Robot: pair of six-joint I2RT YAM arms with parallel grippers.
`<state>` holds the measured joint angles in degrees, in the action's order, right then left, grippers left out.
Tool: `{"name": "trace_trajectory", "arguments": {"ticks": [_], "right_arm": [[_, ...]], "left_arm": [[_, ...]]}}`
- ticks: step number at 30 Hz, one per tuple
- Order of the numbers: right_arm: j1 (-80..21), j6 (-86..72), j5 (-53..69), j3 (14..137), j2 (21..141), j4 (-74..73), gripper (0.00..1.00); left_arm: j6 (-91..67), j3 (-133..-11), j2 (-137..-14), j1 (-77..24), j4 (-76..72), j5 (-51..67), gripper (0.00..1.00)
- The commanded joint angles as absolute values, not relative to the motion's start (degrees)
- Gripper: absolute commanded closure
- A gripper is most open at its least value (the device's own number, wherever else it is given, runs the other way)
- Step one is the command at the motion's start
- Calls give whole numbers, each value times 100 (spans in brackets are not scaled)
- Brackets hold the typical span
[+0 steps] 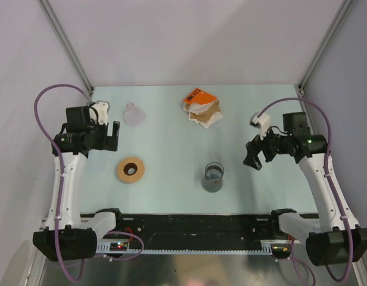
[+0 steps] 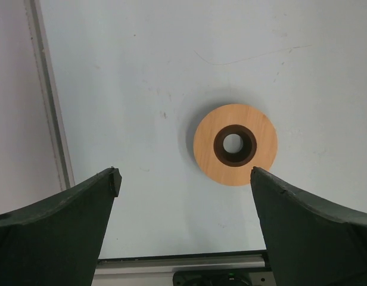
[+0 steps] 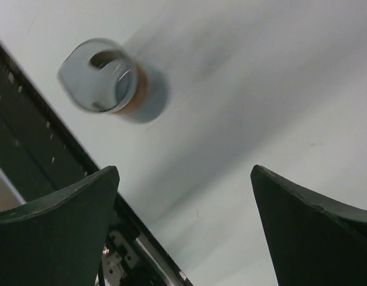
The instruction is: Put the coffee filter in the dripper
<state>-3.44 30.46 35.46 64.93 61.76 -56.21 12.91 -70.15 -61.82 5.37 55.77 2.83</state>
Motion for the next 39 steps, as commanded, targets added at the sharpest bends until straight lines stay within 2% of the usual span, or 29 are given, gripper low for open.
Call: {"name": "trace_trajectory", "arguments": {"ticks": [1,8,18,24,39], "right_arm": [[-910,4390,3586,6337,5888,-6660,0],[-2169,4691,3171,5620,5730,-6269,0],[-3101,3167,2792,4633,5527,-4170,0],[-3553,2222,2203,4169,5497,-3154,3],[-4575,318,832,3662,5856,-1280,8]], "left_arm": [[1425,-7064,-5960,476,5570,732,2],[1024,-7261,-5988,463,5579,889,2],[1009,-7189,-5811,462,5637,611,2],[933,-7179,-5798,460,5675,482,2],[687,-7193,-5778,464,5691,533,2]]}}
